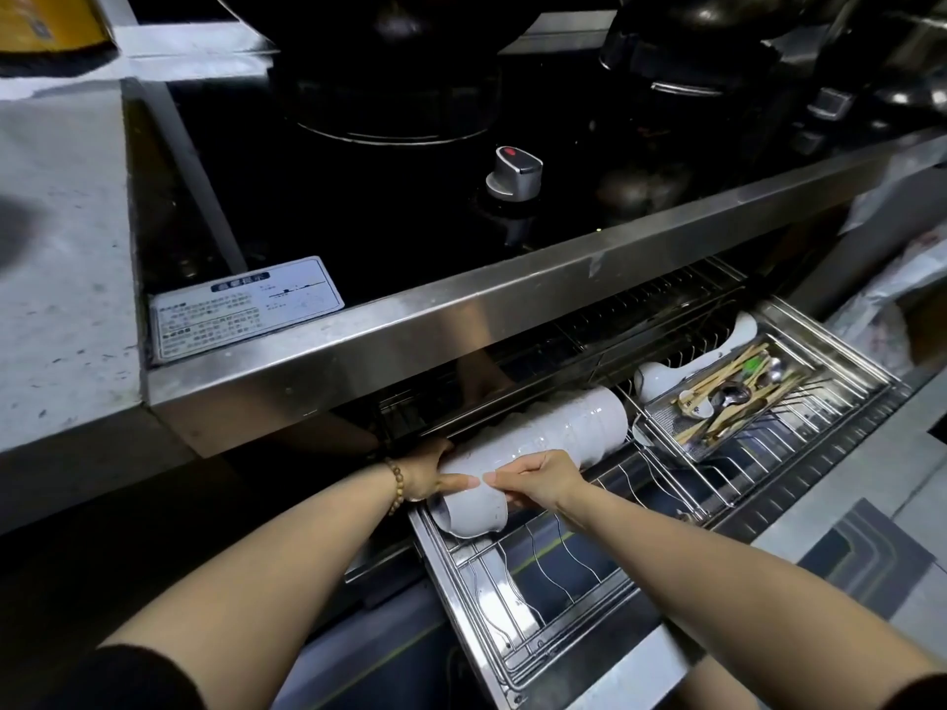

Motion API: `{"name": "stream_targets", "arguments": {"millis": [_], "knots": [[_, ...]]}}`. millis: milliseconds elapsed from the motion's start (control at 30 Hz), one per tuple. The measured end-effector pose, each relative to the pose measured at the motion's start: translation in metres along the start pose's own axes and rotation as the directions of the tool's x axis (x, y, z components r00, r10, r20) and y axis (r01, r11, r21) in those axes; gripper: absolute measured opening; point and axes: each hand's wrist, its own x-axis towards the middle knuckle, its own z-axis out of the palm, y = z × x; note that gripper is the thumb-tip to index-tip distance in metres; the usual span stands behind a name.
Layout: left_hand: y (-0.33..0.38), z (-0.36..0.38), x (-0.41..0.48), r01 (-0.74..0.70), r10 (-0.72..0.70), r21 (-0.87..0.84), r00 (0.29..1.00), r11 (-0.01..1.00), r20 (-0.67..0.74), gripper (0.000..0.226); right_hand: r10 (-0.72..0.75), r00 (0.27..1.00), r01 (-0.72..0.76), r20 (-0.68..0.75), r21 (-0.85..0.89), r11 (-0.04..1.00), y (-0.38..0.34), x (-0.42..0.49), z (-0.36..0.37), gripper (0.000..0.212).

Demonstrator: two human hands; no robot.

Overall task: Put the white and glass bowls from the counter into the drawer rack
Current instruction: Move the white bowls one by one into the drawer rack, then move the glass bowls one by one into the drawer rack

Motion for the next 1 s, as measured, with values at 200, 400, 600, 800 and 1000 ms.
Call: {"name": "stream_targets", "arguments": {"millis": [200,400,600,800,1000], "knots": [[-0.002,0.000,0.003,-0.042,0.044,0.021,0.996,0.999,-0.078,0.079,0.035,0.999,-0.035,-0.027,-0.018,0.999,0.005,0.003,0.001,0.013],[-0.003,0.000,0.003,-0.066,0.068,0.020,0.993,0.998,-0.100,0.079,0.064,0.997,-0.067,-0.044,-0.070,0.995,0.007,0.005,-0.002,0.023],[-0.003,0.005,-0.002,-0.063,0.062,0.001,0.996,0.998,-0.067,0.079,0.096,0.995,-0.093,0.013,-0.176,0.980,-0.002,0.000,-0.014,0.014],[0.003,0.004,-0.020,-0.036,0.037,0.008,0.997,0.999,-0.074,0.080,0.032,0.999,-0.030,0.011,-0.163,0.986,-0.022,-0.021,-0.038,0.011],[0.017,-0.005,-0.054,-0.076,0.068,-0.053,0.988,0.996,-0.135,0.074,-0.063,0.998,0.061,-0.021,-0.106,0.993,-0.040,-0.064,-0.060,0.005]]}}
